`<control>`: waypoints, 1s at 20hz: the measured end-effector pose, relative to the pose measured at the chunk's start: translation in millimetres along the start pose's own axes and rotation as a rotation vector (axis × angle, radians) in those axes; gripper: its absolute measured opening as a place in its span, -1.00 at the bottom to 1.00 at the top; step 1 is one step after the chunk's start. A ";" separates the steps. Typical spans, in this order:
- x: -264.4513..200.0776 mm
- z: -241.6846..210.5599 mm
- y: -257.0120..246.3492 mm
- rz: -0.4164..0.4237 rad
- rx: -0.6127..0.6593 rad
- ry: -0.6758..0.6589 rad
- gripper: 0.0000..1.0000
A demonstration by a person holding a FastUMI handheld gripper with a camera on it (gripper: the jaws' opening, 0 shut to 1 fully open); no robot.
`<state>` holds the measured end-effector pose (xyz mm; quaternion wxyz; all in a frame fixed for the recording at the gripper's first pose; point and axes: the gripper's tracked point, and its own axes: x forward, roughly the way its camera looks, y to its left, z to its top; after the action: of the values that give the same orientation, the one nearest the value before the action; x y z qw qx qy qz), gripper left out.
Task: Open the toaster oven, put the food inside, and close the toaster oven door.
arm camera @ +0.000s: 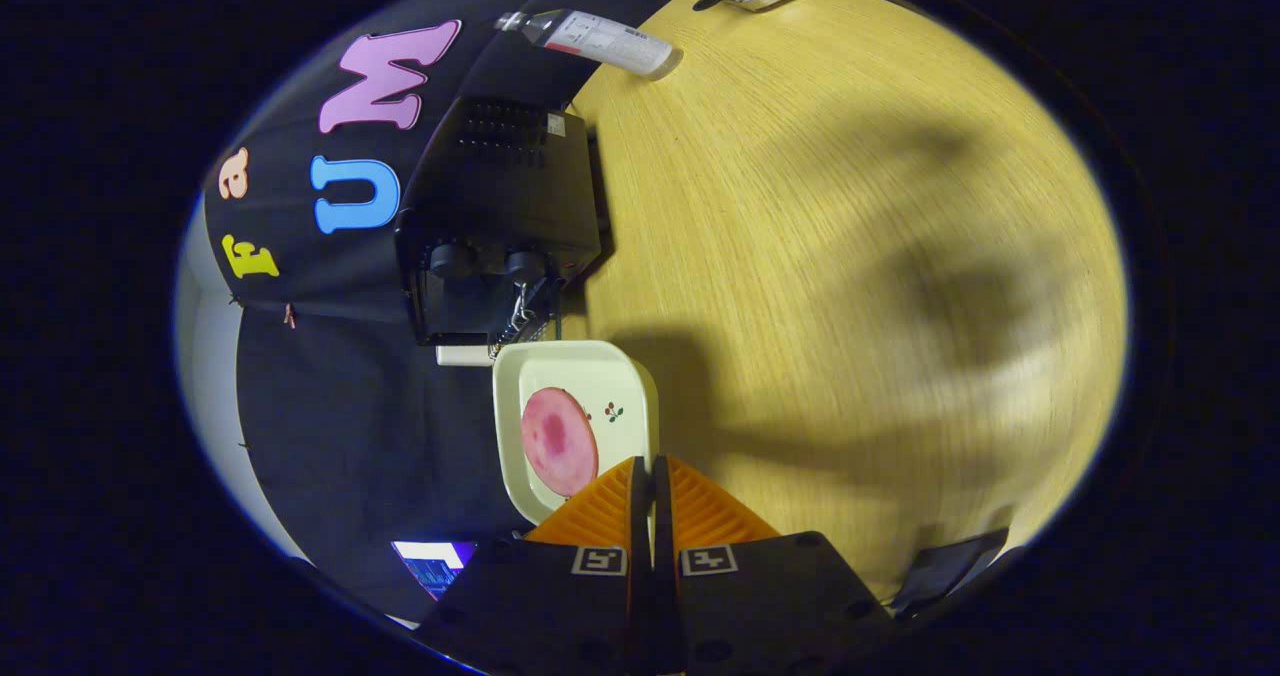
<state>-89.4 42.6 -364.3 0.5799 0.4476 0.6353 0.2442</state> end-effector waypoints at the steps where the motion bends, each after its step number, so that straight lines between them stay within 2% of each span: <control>1: 3.0 -3.7 7.5 -0.007 0.004 -0.015 -0.90; 9: 37.1 -44.9 71.1 -0.062 0.145 -0.152 -0.90; 20: 133.4 -12.8 150.6 -0.154 0.333 -0.388 -0.90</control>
<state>-48.8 231.3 -305.9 0.6262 0.5257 0.5759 0.0008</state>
